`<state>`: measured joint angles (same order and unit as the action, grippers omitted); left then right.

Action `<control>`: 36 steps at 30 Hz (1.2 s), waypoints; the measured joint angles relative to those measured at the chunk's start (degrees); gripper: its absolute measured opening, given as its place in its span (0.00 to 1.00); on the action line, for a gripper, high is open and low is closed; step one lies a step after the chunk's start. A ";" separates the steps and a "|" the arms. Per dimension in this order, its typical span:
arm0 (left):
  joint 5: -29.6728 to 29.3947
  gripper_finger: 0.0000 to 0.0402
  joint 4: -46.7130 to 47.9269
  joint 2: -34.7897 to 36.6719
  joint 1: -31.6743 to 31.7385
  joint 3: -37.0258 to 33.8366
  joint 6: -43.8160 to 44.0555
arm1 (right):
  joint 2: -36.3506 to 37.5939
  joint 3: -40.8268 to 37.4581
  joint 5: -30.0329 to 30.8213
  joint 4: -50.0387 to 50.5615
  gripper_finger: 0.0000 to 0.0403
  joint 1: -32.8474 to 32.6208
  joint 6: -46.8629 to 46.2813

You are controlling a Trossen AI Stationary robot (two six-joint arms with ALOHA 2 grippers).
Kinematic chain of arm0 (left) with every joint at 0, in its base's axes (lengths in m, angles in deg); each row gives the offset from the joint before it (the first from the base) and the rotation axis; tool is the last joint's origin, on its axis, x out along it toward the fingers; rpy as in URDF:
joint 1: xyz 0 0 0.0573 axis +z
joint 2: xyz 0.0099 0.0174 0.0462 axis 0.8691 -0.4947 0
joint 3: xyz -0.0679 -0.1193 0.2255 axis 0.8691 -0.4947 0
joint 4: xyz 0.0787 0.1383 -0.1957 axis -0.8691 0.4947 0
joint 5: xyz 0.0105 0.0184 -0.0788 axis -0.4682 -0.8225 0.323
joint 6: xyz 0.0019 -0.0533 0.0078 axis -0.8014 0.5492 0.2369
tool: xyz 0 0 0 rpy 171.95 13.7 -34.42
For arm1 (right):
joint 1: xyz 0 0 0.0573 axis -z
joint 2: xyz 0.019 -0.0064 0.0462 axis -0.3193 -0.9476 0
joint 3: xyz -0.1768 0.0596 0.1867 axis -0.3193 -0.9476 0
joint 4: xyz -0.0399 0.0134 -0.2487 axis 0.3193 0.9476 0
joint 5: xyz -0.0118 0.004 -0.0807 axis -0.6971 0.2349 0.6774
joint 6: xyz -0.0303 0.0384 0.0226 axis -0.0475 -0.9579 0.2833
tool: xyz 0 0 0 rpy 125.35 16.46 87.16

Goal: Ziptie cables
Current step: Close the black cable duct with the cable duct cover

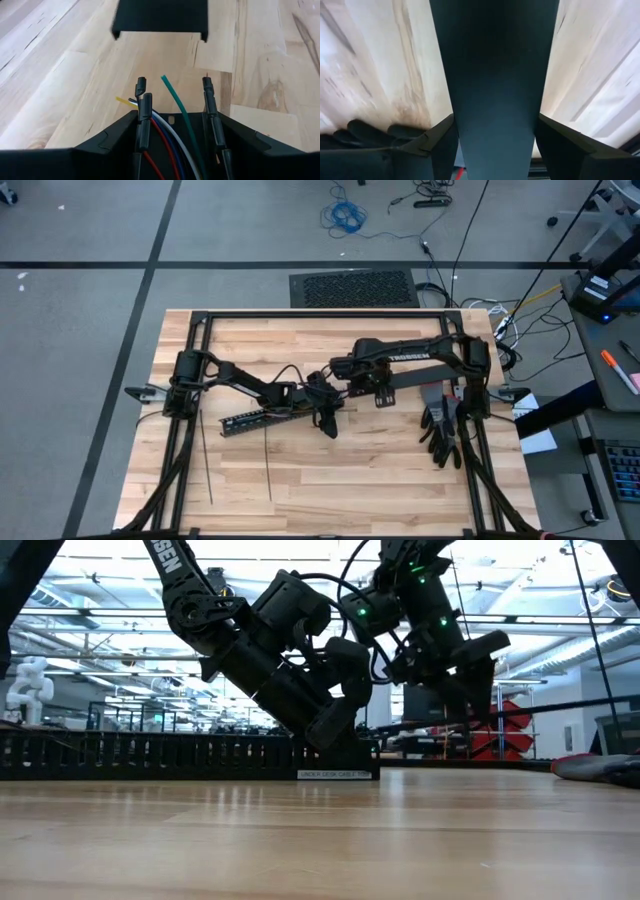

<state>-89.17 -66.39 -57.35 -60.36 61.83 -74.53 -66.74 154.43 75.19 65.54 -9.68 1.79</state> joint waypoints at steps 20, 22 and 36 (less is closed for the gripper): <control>0.03 0.57 -0.04 0.00 0.00 -0.02 0.09 | -2.64 0.77 -0.11 -2.45 0.57 -1.50 2.83; 0.03 0.57 -0.04 0.00 0.00 -0.02 0.07 | -2.64 0.77 -0.11 -2.54 0.57 -1.46 2.95; 0.08 0.57 -0.04 0.00 0.00 -0.02 0.02 | -2.64 0.75 -0.04 -5.30 0.57 -1.44 3.70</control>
<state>-89.09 -66.43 -57.35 -60.36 61.81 -74.51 -69.39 155.17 75.14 60.24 -11.11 5.49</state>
